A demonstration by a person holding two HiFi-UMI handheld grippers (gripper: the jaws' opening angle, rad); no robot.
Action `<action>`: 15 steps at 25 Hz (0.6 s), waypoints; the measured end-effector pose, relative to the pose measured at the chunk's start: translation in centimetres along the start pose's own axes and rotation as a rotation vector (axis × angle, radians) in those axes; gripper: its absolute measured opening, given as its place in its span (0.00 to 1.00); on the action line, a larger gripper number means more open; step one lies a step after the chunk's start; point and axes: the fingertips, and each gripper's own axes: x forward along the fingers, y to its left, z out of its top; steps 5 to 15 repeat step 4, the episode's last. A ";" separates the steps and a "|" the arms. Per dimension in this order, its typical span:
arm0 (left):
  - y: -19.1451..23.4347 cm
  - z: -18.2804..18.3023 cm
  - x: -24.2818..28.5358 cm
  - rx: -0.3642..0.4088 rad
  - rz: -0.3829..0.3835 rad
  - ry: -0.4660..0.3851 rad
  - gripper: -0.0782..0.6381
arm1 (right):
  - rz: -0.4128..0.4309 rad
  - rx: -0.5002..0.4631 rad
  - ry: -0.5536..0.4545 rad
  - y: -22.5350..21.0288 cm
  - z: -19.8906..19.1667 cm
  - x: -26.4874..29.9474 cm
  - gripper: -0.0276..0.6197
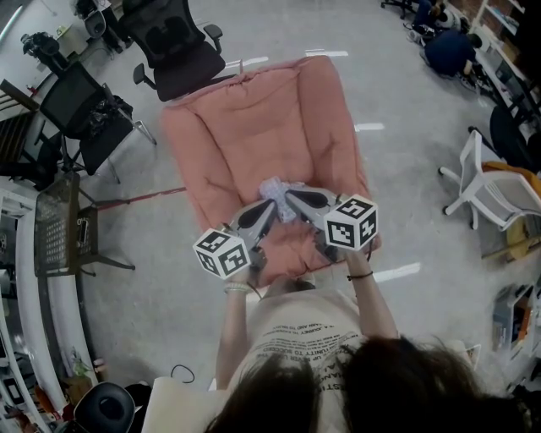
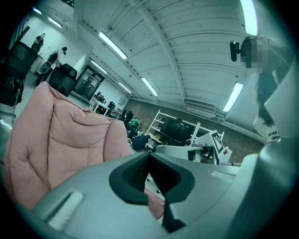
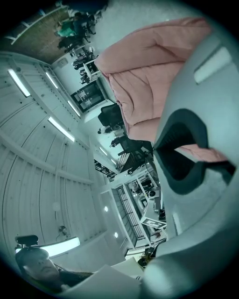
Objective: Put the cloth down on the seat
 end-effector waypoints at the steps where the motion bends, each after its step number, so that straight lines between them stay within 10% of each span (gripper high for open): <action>1: 0.0 0.0 0.0 -0.001 0.001 0.001 0.10 | 0.002 0.000 0.002 0.0 0.0 0.0 0.05; 15: 0.0 -0.2 0.0 -0.002 0.004 0.003 0.10 | 0.009 -0.002 0.007 0.1 -0.1 0.0 0.05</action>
